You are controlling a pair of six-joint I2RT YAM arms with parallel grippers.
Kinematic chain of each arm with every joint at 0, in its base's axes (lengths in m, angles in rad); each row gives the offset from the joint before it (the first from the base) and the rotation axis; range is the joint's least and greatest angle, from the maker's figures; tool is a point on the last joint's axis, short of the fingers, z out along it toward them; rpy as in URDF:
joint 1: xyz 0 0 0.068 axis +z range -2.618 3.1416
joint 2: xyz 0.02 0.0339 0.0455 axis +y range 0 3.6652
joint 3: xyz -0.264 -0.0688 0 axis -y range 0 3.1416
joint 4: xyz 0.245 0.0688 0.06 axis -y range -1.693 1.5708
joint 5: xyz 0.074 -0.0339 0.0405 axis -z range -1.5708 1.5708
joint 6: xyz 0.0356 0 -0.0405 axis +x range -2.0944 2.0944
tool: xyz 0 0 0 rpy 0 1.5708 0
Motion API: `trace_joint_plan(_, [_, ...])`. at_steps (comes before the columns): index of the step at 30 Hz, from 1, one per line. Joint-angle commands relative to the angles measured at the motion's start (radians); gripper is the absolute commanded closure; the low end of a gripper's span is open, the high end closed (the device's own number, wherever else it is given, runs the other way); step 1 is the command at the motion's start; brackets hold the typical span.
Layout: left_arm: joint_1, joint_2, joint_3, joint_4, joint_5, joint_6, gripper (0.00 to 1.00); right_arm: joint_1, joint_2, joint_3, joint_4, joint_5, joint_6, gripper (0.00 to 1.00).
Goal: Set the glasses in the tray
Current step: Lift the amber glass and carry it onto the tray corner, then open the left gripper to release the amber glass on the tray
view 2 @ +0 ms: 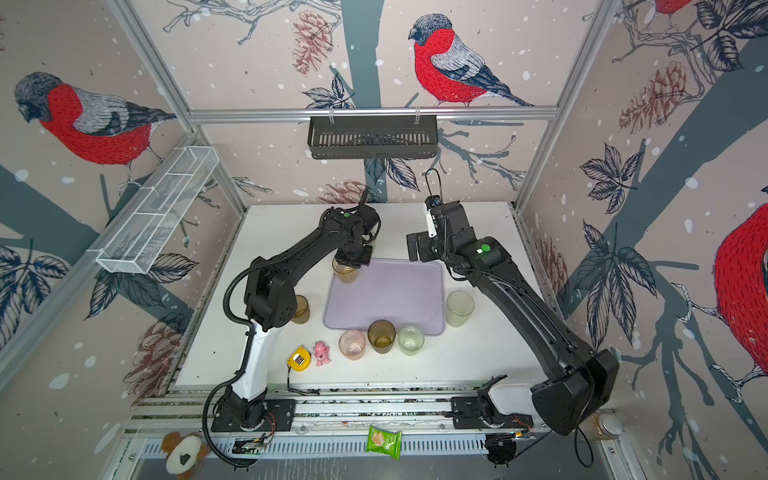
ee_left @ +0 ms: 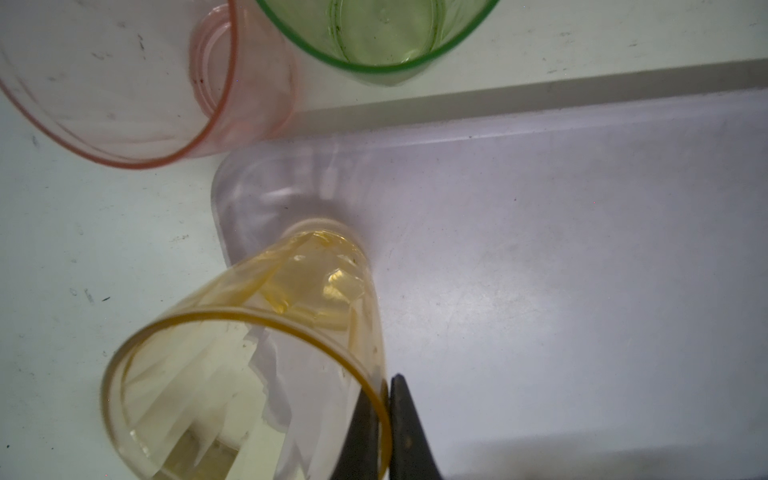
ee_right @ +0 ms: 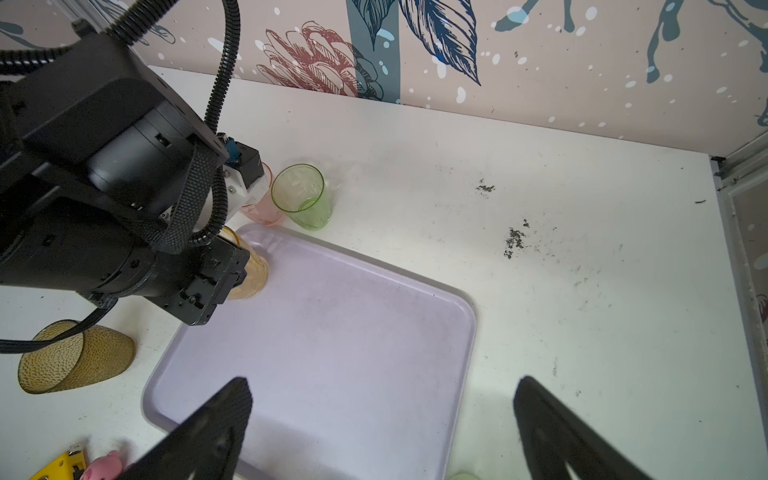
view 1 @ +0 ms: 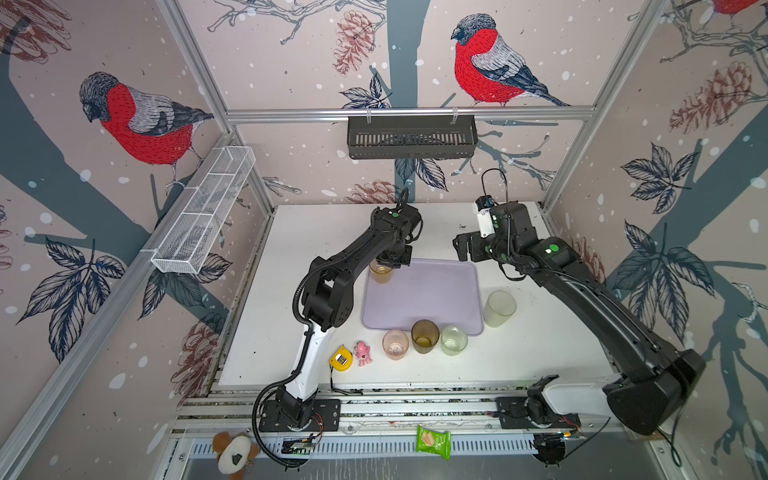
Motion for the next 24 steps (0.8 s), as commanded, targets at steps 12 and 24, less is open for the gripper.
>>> trace_joint_plan(12, [-0.003,0.011,0.016,-0.027,-0.015,0.005,0.95,-0.006,-0.009,-0.005,0.017,0.017,-0.009,0.00])
trace_joint_plan(24, [-0.008,0.013,0.014,-0.023,-0.015,-0.003,0.92,-0.011,-0.019,-0.014,0.023,0.015,-0.010,0.00])
